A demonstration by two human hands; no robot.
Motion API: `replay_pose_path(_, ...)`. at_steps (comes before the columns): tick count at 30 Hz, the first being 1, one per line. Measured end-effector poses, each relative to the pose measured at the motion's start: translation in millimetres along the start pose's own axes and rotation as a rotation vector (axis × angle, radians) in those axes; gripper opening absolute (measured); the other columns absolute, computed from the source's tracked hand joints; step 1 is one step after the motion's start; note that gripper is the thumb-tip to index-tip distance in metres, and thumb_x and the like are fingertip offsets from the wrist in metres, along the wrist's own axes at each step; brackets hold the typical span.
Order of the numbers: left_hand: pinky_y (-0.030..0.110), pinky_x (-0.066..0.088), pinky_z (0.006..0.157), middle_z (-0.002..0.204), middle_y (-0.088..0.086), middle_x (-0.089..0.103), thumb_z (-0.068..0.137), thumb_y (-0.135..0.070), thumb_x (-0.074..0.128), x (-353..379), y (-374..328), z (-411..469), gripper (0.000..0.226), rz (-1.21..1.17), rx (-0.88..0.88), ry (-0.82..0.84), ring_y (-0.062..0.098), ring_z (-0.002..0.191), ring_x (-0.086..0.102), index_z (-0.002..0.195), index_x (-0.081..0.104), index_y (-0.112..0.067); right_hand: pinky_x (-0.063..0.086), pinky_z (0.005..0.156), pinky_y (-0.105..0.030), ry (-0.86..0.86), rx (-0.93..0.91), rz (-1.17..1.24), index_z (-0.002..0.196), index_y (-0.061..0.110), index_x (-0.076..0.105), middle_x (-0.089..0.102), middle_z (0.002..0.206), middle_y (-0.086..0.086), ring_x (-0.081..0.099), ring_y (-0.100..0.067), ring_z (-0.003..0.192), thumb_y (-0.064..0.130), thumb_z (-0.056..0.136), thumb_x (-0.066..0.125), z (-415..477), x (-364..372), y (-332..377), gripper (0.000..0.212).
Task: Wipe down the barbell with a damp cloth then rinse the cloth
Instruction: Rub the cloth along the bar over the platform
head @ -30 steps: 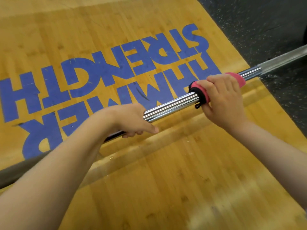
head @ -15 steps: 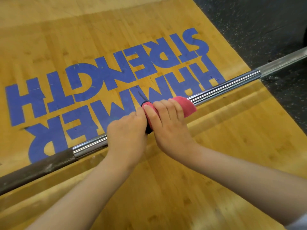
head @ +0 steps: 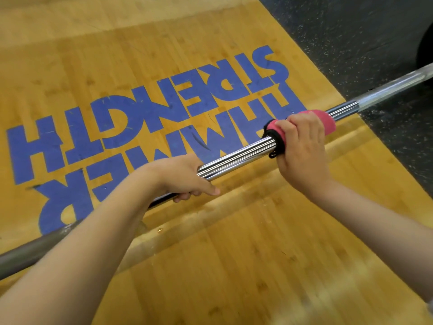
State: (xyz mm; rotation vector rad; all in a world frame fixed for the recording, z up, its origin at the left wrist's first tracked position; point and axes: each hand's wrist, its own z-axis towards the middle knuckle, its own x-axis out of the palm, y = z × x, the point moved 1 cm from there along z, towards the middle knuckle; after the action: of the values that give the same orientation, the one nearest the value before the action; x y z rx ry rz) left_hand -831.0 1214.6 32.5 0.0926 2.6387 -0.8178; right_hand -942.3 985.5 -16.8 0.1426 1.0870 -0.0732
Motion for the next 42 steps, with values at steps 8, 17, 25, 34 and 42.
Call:
replay_pose_path(8, 0.021, 0.008, 0.044, 0.065, -0.002, 0.053, 0.069, -0.009, 0.073, 58, -1, -21, 0.03, 0.683, 0.088, -0.965, 0.022, 0.053, 0.052, 0.079, 0.046, -0.017, 0.022, 0.111, -0.049, -0.017, -0.192, 0.177, 0.131, 0.006, 0.038, 0.04, 0.122, -0.016, 0.043, -0.036, 0.115, 0.005, 0.085, 0.05, -22, 12, 124, 0.048)
replay_pose_path(17, 0.028, 0.021, 0.046, 0.067, -0.007, 0.039, 0.093, -0.053, 0.05, 48, 3, -14, 0.038, 0.702, 0.048, -0.797, 0.021, 0.065, 0.043, 0.088, 0.034, -0.019, 0.028, 0.106, -0.04, -0.113, -0.382, 0.061, 0.132, 0.014, 0.041, 0.042, 0.121, -0.01, 0.046, -0.031, 0.112, 0.003, 0.09, 0.054, -12, 16, 65, 0.046)
replay_pose_path(25, 0.032, 0.045, 0.059, 0.064, 0.007, 0.059, 0.078, -0.056, 0.066, 0, 12, 2, 0.055, 0.068, 0.055, -0.001, 0.02, 0.052, 0.051, 0.089, 0.056, -0.003, 0.034, 0.097, -0.043, -0.084, -0.244, -0.099, 0.133, 0.013, 0.04, 0.044, 0.119, -0.012, 0.047, -0.034, 0.109, 0.007, 0.094, 0.051, -3, 5, -26, 0.041)
replay_pose_path(34, 0.021, 0.006, 0.045, 0.06, -0.005, 0.047, 0.067, -0.024, 0.082, 59, 6, -16, 0.038, 0.741, 0.064, -0.896, 0.017, 0.049, 0.035, 0.076, 0.046, -0.017, 0.02, 0.113, -0.047, -0.065, -0.152, 0.149, 0.131, 0.013, 0.041, 0.038, 0.121, -0.009, 0.039, -0.033, 0.117, 0.005, 0.093, 0.041, -15, 8, 57, 0.039)
replay_pose_path(42, 0.025, 0.019, 0.046, 0.062, -0.005, 0.035, 0.091, -0.048, 0.055, 43, 1, -9, 0.028, 0.706, 0.002, -0.775, 0.021, 0.061, 0.044, 0.084, 0.046, -0.022, 0.028, 0.111, -0.042, -0.076, -0.325, 0.102, 0.136, 0.012, 0.04, 0.048, 0.123, -0.009, 0.047, -0.03, 0.116, 0.002, 0.092, 0.047, -19, 11, 80, 0.046)
